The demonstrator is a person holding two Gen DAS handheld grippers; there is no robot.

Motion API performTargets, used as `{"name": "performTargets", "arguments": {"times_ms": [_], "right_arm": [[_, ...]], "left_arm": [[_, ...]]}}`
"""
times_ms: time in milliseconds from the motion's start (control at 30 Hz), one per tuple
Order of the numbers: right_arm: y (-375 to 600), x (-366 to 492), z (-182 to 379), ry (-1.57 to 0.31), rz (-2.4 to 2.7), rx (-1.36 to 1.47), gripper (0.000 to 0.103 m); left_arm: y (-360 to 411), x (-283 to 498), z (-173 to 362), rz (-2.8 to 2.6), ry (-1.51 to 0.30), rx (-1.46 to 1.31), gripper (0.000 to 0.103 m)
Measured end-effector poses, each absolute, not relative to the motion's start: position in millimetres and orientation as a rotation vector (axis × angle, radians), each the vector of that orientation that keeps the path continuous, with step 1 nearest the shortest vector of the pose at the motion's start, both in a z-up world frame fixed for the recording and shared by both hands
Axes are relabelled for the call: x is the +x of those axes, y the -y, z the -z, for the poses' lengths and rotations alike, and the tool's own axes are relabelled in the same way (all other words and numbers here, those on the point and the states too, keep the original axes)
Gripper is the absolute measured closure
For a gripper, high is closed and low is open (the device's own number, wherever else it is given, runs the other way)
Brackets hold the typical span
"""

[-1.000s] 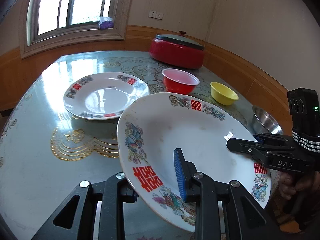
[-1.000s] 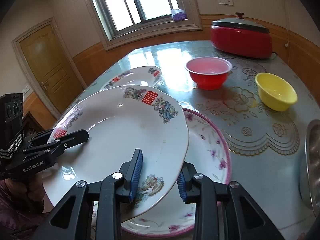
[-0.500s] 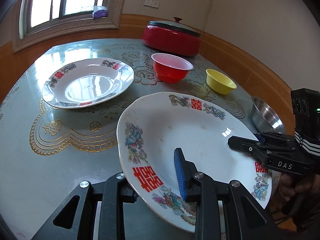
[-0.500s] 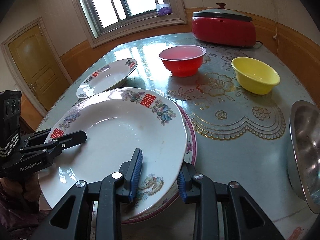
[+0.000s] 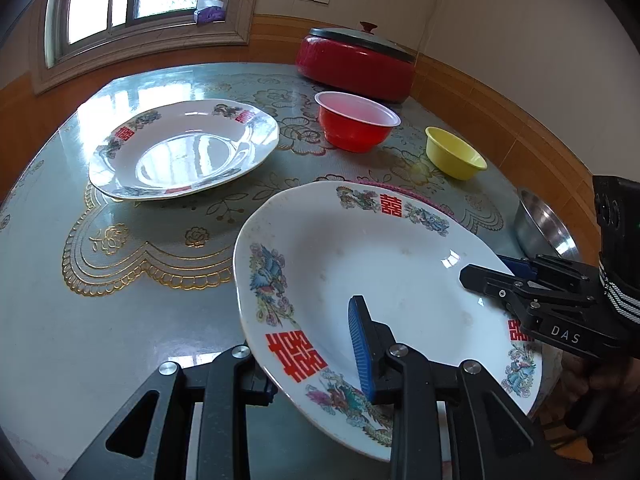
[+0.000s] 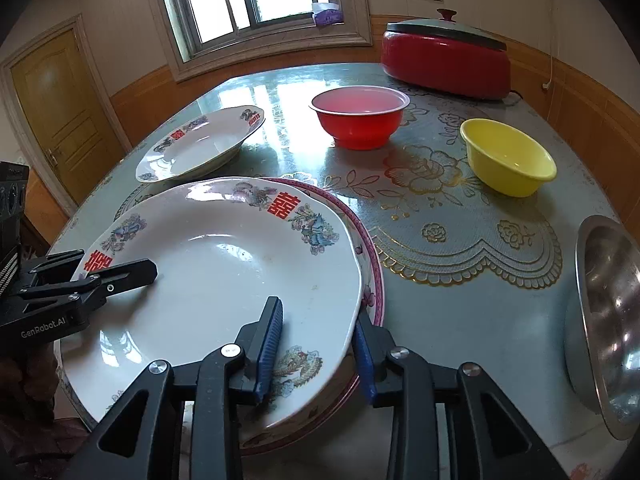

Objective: Organize plates and bowls

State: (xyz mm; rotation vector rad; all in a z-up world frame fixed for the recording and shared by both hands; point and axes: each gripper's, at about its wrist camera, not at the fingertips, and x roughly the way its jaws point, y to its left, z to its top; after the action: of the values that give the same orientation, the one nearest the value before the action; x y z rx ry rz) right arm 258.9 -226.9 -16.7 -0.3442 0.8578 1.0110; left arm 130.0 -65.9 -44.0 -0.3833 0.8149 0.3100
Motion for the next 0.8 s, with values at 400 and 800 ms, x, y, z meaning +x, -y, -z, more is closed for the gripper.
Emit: {"name": "performTargets", "arguments": {"times_ms": [400, 800], "right_arm": [[221.2, 251.4, 18.7, -0.809, -0.949, -0.382, 0.066], [218.1, 243.7, 18.9, -0.741, -0.924, -0.455, 0.066]], "left_arm": [[69.9, 128.7, 38.8, -0.329, -0.847, -0.361, 0.072], [77.8, 125.5, 36.3, -0.335, -0.875, -0.336, 0.071]]}}
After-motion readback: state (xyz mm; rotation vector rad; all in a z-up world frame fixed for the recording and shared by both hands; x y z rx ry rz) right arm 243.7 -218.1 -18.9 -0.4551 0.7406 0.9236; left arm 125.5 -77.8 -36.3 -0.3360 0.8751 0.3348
